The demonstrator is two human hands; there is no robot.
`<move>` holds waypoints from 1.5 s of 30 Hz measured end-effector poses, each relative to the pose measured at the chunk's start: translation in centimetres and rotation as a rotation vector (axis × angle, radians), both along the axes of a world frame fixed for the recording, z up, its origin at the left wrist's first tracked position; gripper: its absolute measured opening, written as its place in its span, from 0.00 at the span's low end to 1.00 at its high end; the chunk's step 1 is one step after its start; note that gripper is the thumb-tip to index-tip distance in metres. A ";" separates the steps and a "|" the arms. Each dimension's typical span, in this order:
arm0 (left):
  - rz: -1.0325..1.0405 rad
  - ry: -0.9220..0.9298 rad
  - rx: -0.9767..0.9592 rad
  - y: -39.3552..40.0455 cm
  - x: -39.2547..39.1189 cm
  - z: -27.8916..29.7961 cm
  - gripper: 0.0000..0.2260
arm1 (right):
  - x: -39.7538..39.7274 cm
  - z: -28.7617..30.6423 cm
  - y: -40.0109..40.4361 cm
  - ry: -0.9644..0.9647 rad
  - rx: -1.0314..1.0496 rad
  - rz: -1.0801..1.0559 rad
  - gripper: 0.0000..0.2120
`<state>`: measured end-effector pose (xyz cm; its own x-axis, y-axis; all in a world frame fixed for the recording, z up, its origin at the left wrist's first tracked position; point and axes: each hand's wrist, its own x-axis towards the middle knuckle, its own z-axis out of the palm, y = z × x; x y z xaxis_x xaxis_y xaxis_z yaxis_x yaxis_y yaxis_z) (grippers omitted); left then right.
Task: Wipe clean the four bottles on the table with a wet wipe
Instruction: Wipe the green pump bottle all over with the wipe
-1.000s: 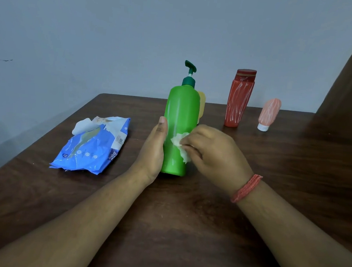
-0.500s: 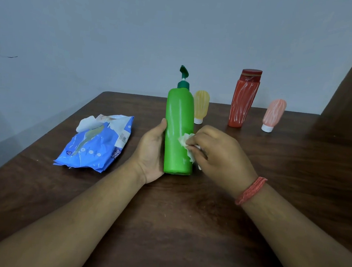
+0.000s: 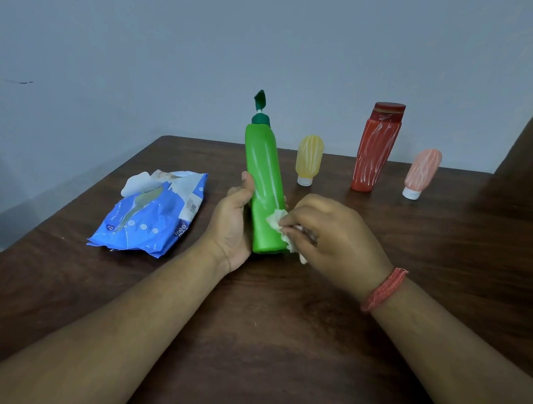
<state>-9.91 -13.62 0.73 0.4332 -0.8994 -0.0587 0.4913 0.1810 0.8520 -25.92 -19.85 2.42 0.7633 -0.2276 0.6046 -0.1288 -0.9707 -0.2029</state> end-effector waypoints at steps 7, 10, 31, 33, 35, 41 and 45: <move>-0.006 -0.007 -0.013 0.0 0.0 -0.1 0.34 | 0.0 -0.5 -0.2 -0.039 -0.029 -0.036 0.04; -0.001 -0.009 -0.045 0.1 -0.2 -0.1 0.35 | 0.0 -0.9 0.0 -0.047 -0.038 0.010 0.04; -0.102 -0.160 -0.182 -0.5 -0.2 -1.3 0.38 | 0.4 -0.5 0.0 -0.214 -0.192 -0.071 0.06; -0.105 -0.180 -0.159 -0.5 -0.1 -1.4 0.39 | 0.4 -0.7 -0.1 -0.204 -0.217 -0.088 0.06; -0.110 -0.193 -0.148 -0.6 -0.1 -1.3 0.44 | 0.3 -0.6 -0.4 -0.266 -0.144 -0.158 0.05; -0.093 -0.246 -0.168 -0.6 -0.1 -1.4 0.54 | 0.6 -0.4 -0.4 -0.307 -0.125 -0.128 0.05; -0.100 -0.337 -0.172 -0.6 -0.3 -1.4 0.58 | 0.7 -0.4 -0.2 -0.366 -0.059 -0.128 0.05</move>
<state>-10.23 -14.25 -0.66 0.3118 -0.9227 0.2269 0.2113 0.3001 0.9302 -25.20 -20.10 2.02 0.4622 -0.2636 0.8467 -0.1794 -0.9628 -0.2019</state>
